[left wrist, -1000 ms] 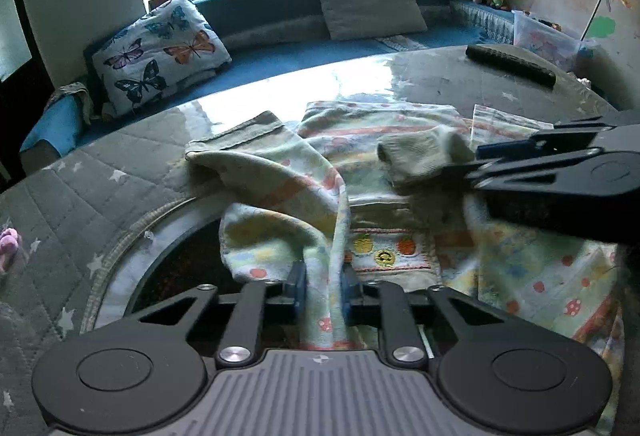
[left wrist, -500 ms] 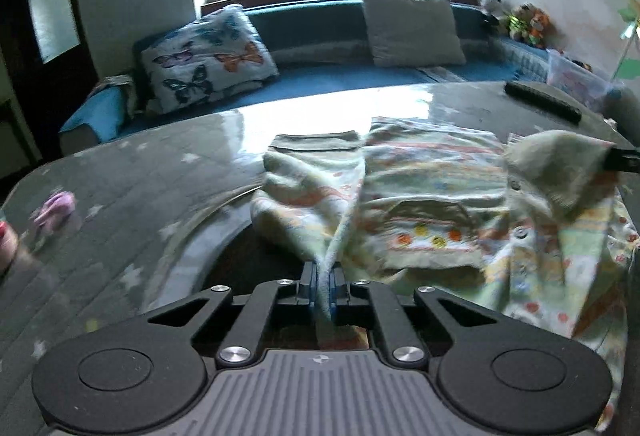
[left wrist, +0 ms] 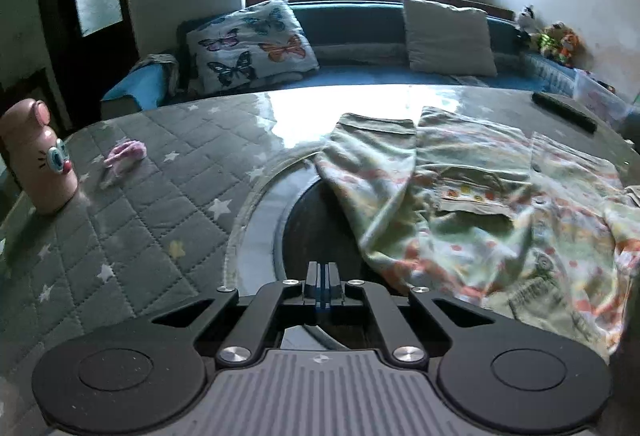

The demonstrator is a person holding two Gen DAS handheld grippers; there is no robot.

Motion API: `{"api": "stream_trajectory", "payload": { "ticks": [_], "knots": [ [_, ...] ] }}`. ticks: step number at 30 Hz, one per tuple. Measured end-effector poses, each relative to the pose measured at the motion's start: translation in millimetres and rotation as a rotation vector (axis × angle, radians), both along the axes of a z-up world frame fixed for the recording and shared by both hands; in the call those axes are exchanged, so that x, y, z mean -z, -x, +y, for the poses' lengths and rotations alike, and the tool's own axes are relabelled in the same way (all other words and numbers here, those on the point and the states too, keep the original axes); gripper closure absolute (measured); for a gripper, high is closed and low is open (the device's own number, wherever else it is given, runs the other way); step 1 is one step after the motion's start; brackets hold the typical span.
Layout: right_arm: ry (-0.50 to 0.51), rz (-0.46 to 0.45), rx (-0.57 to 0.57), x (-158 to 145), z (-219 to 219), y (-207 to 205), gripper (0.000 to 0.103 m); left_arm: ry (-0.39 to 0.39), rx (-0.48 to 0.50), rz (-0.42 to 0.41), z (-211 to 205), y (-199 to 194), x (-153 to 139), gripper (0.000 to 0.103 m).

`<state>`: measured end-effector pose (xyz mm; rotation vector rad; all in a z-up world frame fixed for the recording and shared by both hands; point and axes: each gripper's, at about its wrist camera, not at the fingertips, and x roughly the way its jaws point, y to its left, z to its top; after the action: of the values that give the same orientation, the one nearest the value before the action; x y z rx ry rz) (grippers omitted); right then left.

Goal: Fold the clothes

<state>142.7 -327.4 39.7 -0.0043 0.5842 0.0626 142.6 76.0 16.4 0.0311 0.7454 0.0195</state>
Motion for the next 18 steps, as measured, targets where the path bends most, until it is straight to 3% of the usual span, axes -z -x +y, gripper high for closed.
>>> {"api": "stream_trajectory", "payload": {
  "ticks": [3, 6, 8, 11, 18],
  "knots": [
    [-0.003, 0.005, 0.054, 3.4, -17.6, 23.1, 0.102, -0.015, 0.039, -0.013, -11.9, -3.8, -3.2, 0.098],
    [-0.021, 0.023, 0.102, 9.1, -34.6, 40.5, 0.102, -0.044, 0.089, -0.028, -29.6, -14.7, -3.9, 0.084],
    [-0.029, 0.036, 0.131, 13.7, -44.6, 50.2, 0.102, -0.070, 0.114, -0.027, -40.5, -25.5, -0.8, 0.069],
    [-0.039, 0.060, 0.165, 21.3, -56.6, 60.7, 0.102, -0.124, 0.134, -0.020, -54.3, -43.0, 6.9, 0.058],
    [-0.043, 0.092, 0.170, 28.6, -62.8, 66.0, 0.095, -0.177, 0.121, 0.043, -59.0, -81.7, 31.7, 0.058]
  ]
}}
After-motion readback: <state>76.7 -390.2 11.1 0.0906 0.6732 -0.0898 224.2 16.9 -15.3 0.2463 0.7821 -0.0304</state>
